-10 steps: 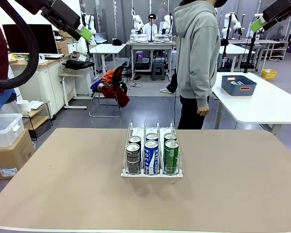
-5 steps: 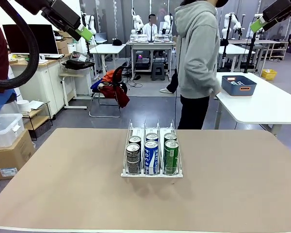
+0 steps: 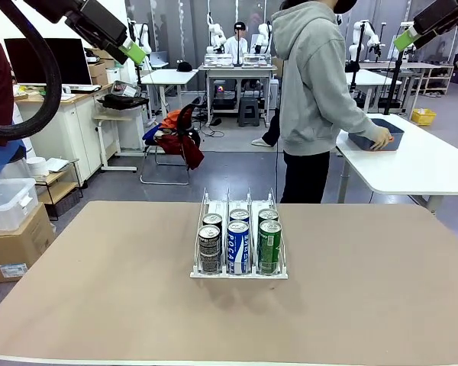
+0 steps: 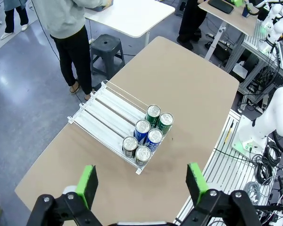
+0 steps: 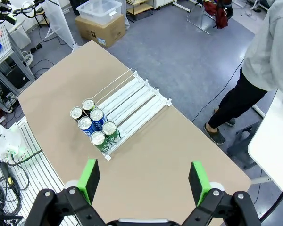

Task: Fill the beverage cans into the dispenser.
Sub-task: Pick up the Ionic drink handed by the human.

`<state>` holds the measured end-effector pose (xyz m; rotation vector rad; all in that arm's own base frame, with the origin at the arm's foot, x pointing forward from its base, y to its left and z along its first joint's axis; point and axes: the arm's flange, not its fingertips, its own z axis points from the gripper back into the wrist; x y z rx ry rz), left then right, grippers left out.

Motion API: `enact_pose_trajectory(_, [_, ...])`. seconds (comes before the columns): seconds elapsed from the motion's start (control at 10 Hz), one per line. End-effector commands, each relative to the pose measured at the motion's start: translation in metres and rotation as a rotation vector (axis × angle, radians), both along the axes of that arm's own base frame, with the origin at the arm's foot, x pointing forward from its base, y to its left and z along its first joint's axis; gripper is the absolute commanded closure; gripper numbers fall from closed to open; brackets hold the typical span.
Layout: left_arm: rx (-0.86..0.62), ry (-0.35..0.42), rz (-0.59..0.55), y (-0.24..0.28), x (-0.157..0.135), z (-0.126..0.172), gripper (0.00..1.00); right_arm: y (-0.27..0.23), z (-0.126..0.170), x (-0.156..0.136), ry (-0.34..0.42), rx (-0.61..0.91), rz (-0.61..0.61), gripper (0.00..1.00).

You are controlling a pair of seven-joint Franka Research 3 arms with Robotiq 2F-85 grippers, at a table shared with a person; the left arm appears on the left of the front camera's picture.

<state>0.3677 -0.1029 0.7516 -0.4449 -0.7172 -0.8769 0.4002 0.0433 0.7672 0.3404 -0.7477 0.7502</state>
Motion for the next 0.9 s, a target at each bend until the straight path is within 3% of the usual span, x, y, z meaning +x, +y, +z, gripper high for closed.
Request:
enact_pose_trajectory(0.0, [-0.008,0.009,-0.005,0.0,-0.0009,-0.0004,0.0,-0.0005,-0.0007,-0.0007,-0.006,0.006,-0.005,0.0])
enact_pose_trajectory(0.8, [-0.008,0.009,-0.005,0.0,-0.0009,-0.0004,0.0,-0.0005,-0.0007,-0.0007,-0.006,0.006,-0.005,0.0])
